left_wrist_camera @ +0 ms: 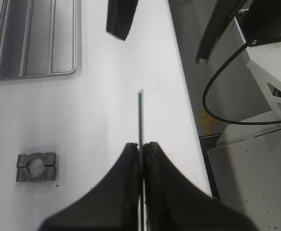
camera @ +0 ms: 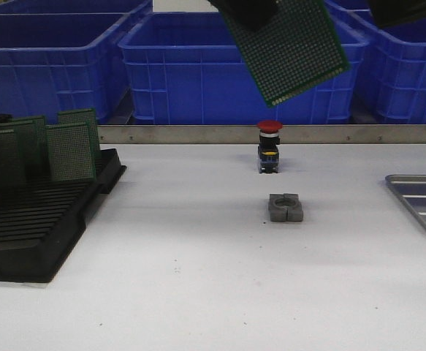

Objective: Place circuit board on tray
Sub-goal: 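Bring the right gripper to the held board and grasp its edge, then open the left gripper and carry the board with the right gripper toward the tray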

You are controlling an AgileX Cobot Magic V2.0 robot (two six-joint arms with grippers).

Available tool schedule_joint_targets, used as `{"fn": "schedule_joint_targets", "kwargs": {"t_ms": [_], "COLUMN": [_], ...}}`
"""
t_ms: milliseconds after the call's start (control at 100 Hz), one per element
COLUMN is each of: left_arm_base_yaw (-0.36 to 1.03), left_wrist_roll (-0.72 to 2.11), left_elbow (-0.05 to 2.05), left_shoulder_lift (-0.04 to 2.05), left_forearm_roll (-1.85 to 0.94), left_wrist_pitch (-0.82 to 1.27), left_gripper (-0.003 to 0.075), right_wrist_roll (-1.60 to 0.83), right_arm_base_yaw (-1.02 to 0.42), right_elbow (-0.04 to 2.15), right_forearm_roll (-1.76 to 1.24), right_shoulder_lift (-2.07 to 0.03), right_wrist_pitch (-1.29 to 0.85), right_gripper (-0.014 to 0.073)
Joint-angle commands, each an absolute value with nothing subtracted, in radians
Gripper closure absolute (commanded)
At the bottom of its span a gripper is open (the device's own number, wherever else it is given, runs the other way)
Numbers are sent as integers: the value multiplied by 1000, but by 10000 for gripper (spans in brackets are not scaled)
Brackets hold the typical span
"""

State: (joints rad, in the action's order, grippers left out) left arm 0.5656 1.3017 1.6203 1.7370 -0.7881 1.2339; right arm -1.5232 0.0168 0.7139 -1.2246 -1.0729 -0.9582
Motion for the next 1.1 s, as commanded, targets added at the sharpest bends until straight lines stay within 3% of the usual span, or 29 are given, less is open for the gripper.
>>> {"fn": "schedule_joint_targets", "kwargs": {"t_ms": [0, 480, 600, 820, 990, 1090], "left_arm_base_yaw": [575, 575, 575, 575, 575, 575], "left_wrist_roll": [1292, 1292, 1292, 1292, 1292, 1292], "left_elbow": [1650, 1650, 1650, 1650, 1650, 1650], "left_shoulder_lift": [1691, 1691, 1691, 1691, 1691, 1691], "left_forearm_roll": [-859, -859, -859, -860, -874, -874], "left_wrist_pitch": [1276, 1276, 1276, 1276, 1276, 1276], "left_gripper": [738, 738, 738, 738, 724, 593], "right_wrist_roll": [-1574, -1574, -1575, -1575, -1575, -1575], "right_arm_base_yaw": [15, -142, -152, -152, -152, -152], "right_elbow": [749, 847, 847, 847, 847, 847], "right_forearm_roll": [-1326, -1326, -1326, -1326, -1327, -1327], "right_shoulder_lift": [-1092, -1283, -1294, -1292, -1292, -1292], "right_wrist_pitch": [-989, -922, -917, -918, -918, -917], "right_gripper": [139, 148, 267, 667, 657, 657]}}
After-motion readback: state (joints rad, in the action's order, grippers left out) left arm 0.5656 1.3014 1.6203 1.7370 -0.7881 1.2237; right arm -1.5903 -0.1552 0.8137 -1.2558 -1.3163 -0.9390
